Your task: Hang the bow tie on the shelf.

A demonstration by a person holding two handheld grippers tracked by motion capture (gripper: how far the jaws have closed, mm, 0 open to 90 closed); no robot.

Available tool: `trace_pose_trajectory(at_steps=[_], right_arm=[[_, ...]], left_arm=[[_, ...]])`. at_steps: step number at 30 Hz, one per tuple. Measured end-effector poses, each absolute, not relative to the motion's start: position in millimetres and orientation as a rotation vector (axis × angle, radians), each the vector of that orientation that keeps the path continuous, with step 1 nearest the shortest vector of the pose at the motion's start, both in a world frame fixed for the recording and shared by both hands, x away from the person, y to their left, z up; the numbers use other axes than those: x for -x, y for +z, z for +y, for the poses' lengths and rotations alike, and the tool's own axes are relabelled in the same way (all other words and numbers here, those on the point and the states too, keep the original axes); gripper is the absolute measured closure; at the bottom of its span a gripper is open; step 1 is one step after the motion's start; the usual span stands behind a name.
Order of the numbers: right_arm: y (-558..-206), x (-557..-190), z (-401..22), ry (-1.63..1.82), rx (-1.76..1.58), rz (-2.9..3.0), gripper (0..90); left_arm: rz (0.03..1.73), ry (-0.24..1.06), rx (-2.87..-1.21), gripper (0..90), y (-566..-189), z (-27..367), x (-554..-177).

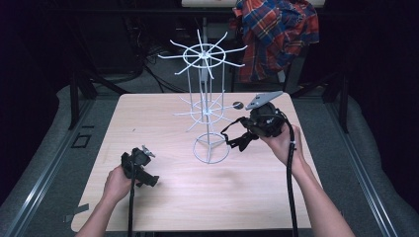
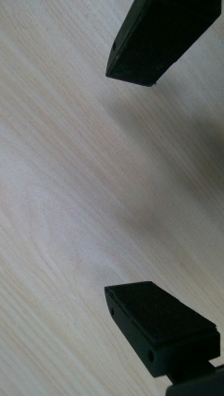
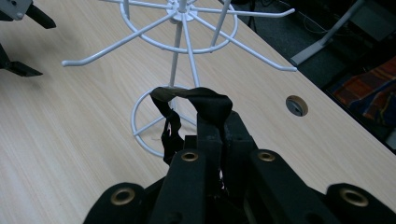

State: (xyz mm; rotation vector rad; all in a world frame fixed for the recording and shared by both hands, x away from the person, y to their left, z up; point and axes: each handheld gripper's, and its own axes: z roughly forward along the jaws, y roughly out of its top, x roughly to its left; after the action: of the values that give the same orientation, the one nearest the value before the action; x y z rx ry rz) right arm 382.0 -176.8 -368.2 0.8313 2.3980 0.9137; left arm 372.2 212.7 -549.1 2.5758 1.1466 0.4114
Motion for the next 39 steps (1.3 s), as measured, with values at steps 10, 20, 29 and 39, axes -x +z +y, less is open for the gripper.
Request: trace_pose_trajectory(at_steps=[10, 20, 29, 39], right_arm=[[-375, -392, -177, 0.916, -0.872, 2.403, 88.0], [-382, -400, -177, 0.917, -0.894, 2.406, 87.8], [-386, -406, -182, 0.932, -0.923, 2.418, 87.6], [-396, -416, -178, 0.953, -0.925, 2.449, 87.4]], left_arm=[[1.142, 0.41, -2.579, 0.0, -549, 213, -372], [1.14, 0.41, -2.58, 0.0, -549, 213, -372], [1.139, 0.409, -2.581, 0.0, -549, 213, -372], [1.135, 0.406, -2.583, 0.0, -550, 213, -372]])
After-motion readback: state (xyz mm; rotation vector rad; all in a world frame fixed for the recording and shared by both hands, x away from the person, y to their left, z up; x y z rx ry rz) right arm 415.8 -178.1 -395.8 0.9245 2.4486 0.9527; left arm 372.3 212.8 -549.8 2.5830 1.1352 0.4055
